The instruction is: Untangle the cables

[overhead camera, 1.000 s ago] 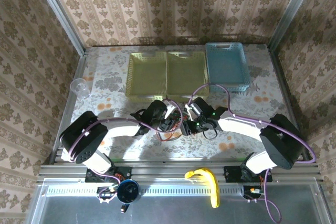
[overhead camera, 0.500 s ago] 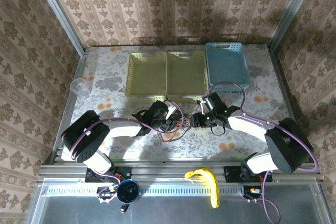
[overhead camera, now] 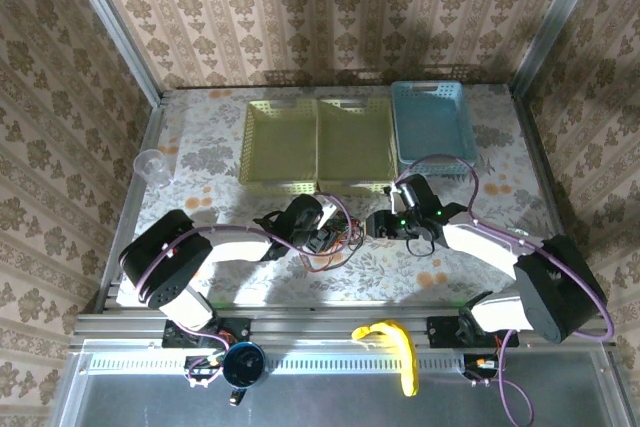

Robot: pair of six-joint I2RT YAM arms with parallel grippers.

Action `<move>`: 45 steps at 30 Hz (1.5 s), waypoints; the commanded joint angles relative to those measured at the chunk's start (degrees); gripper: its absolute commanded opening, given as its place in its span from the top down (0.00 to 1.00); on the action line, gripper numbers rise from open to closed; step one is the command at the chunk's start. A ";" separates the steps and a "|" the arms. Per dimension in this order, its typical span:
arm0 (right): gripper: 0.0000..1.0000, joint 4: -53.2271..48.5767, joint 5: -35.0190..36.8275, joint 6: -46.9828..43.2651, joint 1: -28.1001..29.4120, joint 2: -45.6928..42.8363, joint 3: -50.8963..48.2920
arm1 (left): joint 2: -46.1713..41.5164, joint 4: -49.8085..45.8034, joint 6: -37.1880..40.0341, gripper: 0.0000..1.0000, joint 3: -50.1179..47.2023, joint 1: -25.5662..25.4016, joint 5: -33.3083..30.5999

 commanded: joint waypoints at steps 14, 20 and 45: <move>0.46 -5.87 -4.28 -2.15 2.37 11.34 5.65 | 2.04 -1.95 1.31 0.43 -0.43 -0.81 0.39; 0.46 -6.39 -5.05 -3.13 5.46 15.55 9.44 | 1.69 -2.27 1.50 0.43 -0.52 -0.81 0.92; 1.00 -14.11 32.89 12.95 6.67 0.48 5.65 | 3.75 -4.26 0.39 0.31 0.26 -0.75 -3.60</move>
